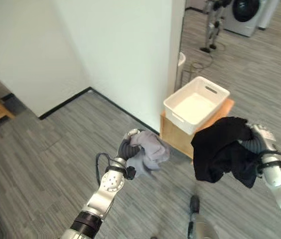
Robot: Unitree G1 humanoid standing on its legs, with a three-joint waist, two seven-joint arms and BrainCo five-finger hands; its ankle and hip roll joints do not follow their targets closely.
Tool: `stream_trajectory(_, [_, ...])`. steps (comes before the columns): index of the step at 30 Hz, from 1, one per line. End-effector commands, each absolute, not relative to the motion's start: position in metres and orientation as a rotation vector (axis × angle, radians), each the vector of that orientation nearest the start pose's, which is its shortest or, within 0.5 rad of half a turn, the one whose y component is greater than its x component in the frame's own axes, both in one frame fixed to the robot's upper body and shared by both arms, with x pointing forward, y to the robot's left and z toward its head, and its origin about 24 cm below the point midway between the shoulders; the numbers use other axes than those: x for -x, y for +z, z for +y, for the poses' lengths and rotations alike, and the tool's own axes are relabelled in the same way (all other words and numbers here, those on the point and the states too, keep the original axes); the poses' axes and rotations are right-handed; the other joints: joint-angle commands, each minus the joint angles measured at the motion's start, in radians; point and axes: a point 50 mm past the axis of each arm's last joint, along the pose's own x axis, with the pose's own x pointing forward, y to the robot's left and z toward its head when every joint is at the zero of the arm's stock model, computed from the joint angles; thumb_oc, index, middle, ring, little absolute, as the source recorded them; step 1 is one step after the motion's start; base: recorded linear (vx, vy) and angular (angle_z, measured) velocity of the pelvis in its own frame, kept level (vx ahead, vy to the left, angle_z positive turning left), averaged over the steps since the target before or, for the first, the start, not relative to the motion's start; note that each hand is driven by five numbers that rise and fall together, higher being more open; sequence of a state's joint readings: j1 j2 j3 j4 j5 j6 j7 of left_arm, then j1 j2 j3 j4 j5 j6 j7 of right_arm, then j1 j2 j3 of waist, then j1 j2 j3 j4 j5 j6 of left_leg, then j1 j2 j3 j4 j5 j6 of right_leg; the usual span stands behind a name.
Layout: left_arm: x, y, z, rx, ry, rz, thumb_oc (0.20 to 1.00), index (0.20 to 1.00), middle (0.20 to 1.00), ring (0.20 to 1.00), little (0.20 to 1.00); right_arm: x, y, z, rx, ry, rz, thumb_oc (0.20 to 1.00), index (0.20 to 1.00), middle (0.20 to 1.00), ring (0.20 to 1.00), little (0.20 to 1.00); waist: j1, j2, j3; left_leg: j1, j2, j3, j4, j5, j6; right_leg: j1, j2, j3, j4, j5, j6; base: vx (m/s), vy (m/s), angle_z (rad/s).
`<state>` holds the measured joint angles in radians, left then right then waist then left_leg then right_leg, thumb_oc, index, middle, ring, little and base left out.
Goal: Pick up bed clothes into laundry basket.
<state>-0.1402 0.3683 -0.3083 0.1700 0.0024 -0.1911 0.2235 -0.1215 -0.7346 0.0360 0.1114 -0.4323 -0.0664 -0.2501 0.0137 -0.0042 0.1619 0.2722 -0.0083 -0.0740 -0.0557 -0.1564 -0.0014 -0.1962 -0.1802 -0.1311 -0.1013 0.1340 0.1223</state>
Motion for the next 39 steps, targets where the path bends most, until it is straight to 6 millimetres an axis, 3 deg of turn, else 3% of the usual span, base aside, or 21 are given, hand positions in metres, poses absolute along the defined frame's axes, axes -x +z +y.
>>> stream_trajectory(1, [-0.275,0.079,0.148,-0.307,-0.138,-0.314,0.2,0.2,0.2,0.2,0.2,-0.296,0.185,-0.281,1.157,-0.337,-0.436,0.2,0.2,0.2,0.2,0.2,0.041,-0.042,-0.072,-0.013,0.094,0.047,-0.007,0.021,-0.041,0.098,-0.008,0.002,0.022,0.075,0.063,0.26,-0.361,0.42])
stream_trajectory(2, [-0.274,0.077,0.15,-0.288,-0.132,-0.299,0.2,0.2,0.2,0.2,0.2,-0.303,0.19,-0.276,1.138,-0.325,-0.446,0.2,0.2,0.2,0.2,0.2,0.044,-0.045,-0.08,-0.034,0.114,0.039,0.059,0.032,-0.053,0.117,0.006,0.006,0.02,0.068,0.052,0.23,-0.483,0.25])
stream_trajectory(3, [-0.271,0.074,0.15,-0.252,-0.13,-0.28,0.2,0.2,0.2,0.2,0.2,-0.314,0.207,-0.267,1.141,-0.313,-0.499,0.2,0.2,0.2,0.2,0.2,0.064,-0.058,-0.062,-0.144,0.117,0.027,0.298,0.1,-0.076,0.168,0.024,-0.001,0.014,0.057,0.014,0.18,-0.443,-0.03])
stream_trajectory(5, [-0.269,0.075,0.154,-0.23,-0.119,-0.276,0.2,0.2,0.2,0.2,0.2,-0.323,0.226,-0.268,1.17,-0.343,-0.532,0.2,0.2,0.2,0.2,0.2,0.085,-0.08,-0.03,-0.265,0.107,0.021,0.51,0.141,-0.064,0.217,0.035,-0.021,0.014,0.024,-0.027,0.11,-0.395,-0.16])
stream_trajectory(6, [-0.265,0.074,0.159,-0.221,-0.103,-0.269,0.2,0.2,0.2,0.2,0.2,-0.326,0.236,-0.272,1.206,-0.367,-0.53,0.2,0.2,0.2,0.2,0.2,0.096,-0.09,-0.012,-0.32,0.091,0.065,0.543,0.128,-0.052,0.239,0.04,-0.028,0.014,0.003,-0.04,0.09,-0.243,0.19])
stream_trajectory(8, [-0.26,0.071,0.165,-0.205,-0.084,-0.255,0.2,0.2,0.2,0.2,0.2,-0.326,0.229,-0.284,1.217,-0.375,-0.465,0.2,0.2,0.2,0.2,0.2,0.108,-0.089,-0.015,-0.338,0.04,0.104,0.376,0.064,-0.033,0.249,0.044,-0.032,0.014,-0.018,-0.031,0.17,-0.091,0.28])
stream_trajectory(10, [-0.255,0.067,0.169,-0.211,-0.077,-0.242,0.2,0.2,0.2,0.2,0.2,-0.323,0.213,-0.293,1.243,-0.366,-0.393,0.2,0.2,0.2,0.2,0.2,0.118,-0.068,-0.022,-0.333,0.026,0.136,0.183,0.118,-0.026,0.269,0.057,-0.045,0.014,-0.04,-0.023,0.17,0.002,0.14])
stream_trajectory(11, [-0.255,0.067,0.17,-0.215,-0.08,-0.24,0.2,0.2,0.2,0.2,0.2,-0.321,0.206,-0.299,1.258,-0.367,-0.356,0.2,0.2,0.2,0.2,0.2,0.111,-0.06,-0.029,-0.306,0.055,0.184,0.091,0.145,-0.034,0.274,0.058,-0.061,0.014,-0.052,-0.019,0.23,0.03,0.0])
stream_trajectory(13, [-0.245,0.059,0.173,-0.208,-0.097,-0.196,0.2,0.2,0.2,0.2,0.2,-0.314,0.179,-0.315,1.263,-0.393,-0.237,0.2,0.2,0.2,0.2,0.2,0.109,-0.04,-0.052,-0.245,0.066,0.187,-0.03,0.197,-0.04,0.281,0.062,-0.116,0.014,-0.066,-0.021,0.23,0.04,0.03])
stream_trajectory(19, [-0.234,0.049,0.179,-0.193,-0.104,-0.151,0.2,0.2,0.2,0.2,0.2,-0.314,0.146,-0.323,1.267,-0.371,-0.098,0.2,0.2,0.2,0.2,0.2,0.129,-0.034,-0.062,-0.266,0.074,0.164,-0.032,0.204,-0.052,0.266,0.058,-0.135,0.014,-0.075,-0.018,0.11,0.011,0.16])
stream_trajectory(25, [-0.232,0.045,0.179,-0.194,-0.113,-0.13,0.2,0.2,0.2,0.2,0.2,-0.32,0.154,-0.315,1.243,-0.407,-0.159,0.2,0.2,0.2,0.2,0.2,0.154,-0.029,-0.044,-0.324,0.073,0.136,-0.032,0.223,-0.067,0.24,0.05,-0.177,0.014,-0.076,-0.012,0.0,0.015,0.53])
stream_trajectory(33, [-0.227,0.036,0.172,-0.182,-0.142,-0.091,0.2,0.2,0.2,0.2,0.2,-0.327,0.15,-0.287,1.157,-0.355,-0.232,0.2,0.2,0.2,0.2,0.2,0.188,-0.039,-0.063,-0.314,0.064,0.107,-0.032,0.212,-0.068,0.27,0.038,-0.206,0.014,-0.088,-0.007,0.05,0.024,0.12])
stream_trajectory(39, [-0.227,0.033,0.171,-0.171,-0.142,-0.075,0.2,0.2,0.2,0.2,0.2,-0.328,0.121,-0.277,1.135,-0.308,-0.152,0.2,0.2,0.2,0.2,0.2,0.196,-0.04,-0.067,-0.303,0.061,0.096,-0.032,0.206,-0.065,0.287,0.035,-0.214,0.014,-0.093,-0.008,0.02,0.016,0.05])
